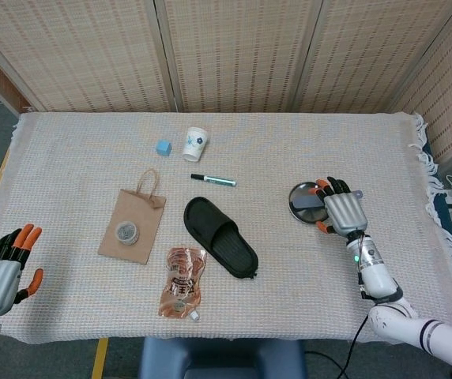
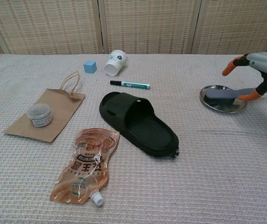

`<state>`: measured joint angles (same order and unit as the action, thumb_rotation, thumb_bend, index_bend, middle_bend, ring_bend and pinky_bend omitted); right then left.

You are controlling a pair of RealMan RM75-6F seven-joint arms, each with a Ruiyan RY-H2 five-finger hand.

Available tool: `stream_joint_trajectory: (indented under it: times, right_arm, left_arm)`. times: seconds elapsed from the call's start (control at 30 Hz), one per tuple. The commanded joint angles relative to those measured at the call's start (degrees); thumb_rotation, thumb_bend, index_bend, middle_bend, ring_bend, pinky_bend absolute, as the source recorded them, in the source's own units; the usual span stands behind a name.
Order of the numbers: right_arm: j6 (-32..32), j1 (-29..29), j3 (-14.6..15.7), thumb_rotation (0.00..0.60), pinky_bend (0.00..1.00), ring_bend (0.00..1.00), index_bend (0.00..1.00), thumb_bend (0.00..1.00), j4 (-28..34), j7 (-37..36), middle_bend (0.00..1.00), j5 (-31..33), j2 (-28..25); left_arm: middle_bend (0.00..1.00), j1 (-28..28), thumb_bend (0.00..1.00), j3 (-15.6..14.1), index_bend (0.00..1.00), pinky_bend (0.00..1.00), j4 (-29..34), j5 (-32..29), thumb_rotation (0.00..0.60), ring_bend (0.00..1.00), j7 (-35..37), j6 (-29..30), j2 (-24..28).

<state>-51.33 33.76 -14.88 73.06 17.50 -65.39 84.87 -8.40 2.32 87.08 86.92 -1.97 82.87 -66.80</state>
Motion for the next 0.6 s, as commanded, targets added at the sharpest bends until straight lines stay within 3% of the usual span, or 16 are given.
stream_joint_trajectory:
  times: [0.03, 0.37, 0.6]
  right_arm:
    - [2.1, 2.4, -1.1, 0.6, 0.1, 0.0, 0.25, 0.17, -4.9, 2.1, 0.12, 3.7, 3.8]
    - [5.6, 5.4, -1.3, 0.6, 0.16, 0.01, 0.26, 0.17, -14.4, 1.2, 0.12, 8.4, 8.7]
    - [6.2, 6.7, -1.0, 0.6, 0.22, 0.05, 0.34, 0.18, -18.9, 0.6, 0.16, 9.1, 11.6]
  left_arm:
    - [0.0, 0.1, 0.48, -0.1, 0.0, 0.09, 0.0, 0.0, 0.6, 0.0, 0.0, 0.0, 0.1]
    - [0.0, -0.1, 0.47, -0.1, 0.0, 0.09, 0.0, -0.7, 0.6, 0.0, 0.0, -0.7, 0.1]
    - [0.0, -0.4, 0.47, 0.1, 0.0, 0.09, -0.3, -1.4, 0.6, 0.0, 0.0, -1.5, -0.1]
